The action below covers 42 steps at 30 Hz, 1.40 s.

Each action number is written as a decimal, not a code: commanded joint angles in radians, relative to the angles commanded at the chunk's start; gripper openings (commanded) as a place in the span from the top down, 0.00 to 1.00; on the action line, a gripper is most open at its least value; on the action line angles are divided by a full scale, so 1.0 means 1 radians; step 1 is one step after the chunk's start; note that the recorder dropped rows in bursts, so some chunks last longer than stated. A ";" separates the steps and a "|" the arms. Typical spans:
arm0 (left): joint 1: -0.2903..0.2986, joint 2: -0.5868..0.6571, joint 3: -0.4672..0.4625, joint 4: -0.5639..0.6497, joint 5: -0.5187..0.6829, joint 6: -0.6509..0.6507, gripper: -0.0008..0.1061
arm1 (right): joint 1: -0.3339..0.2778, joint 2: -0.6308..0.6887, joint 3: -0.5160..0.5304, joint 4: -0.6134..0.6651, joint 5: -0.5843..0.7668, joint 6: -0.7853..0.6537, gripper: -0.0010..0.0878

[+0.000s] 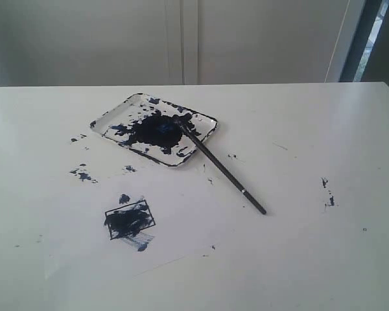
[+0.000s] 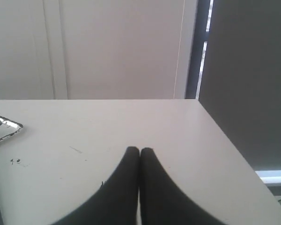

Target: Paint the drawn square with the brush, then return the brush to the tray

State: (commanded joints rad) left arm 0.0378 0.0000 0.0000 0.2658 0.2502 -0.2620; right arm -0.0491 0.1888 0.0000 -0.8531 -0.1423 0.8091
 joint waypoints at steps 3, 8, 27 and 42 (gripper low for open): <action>0.000 0.000 0.000 0.000 0.000 0.000 0.99 | 0.000 0.000 0.000 0.345 0.003 -0.350 0.99; 0.000 0.000 0.000 0.000 0.000 0.000 0.99 | 0.000 0.000 0.000 0.737 0.070 -0.711 0.99; 0.000 0.000 0.000 0.000 0.000 0.000 0.99 | 0.000 0.000 0.000 0.879 0.372 -0.848 0.99; 0.000 0.000 0.000 0.000 0.000 0.000 0.99 | 0.000 0.000 0.000 0.887 0.397 -0.700 0.99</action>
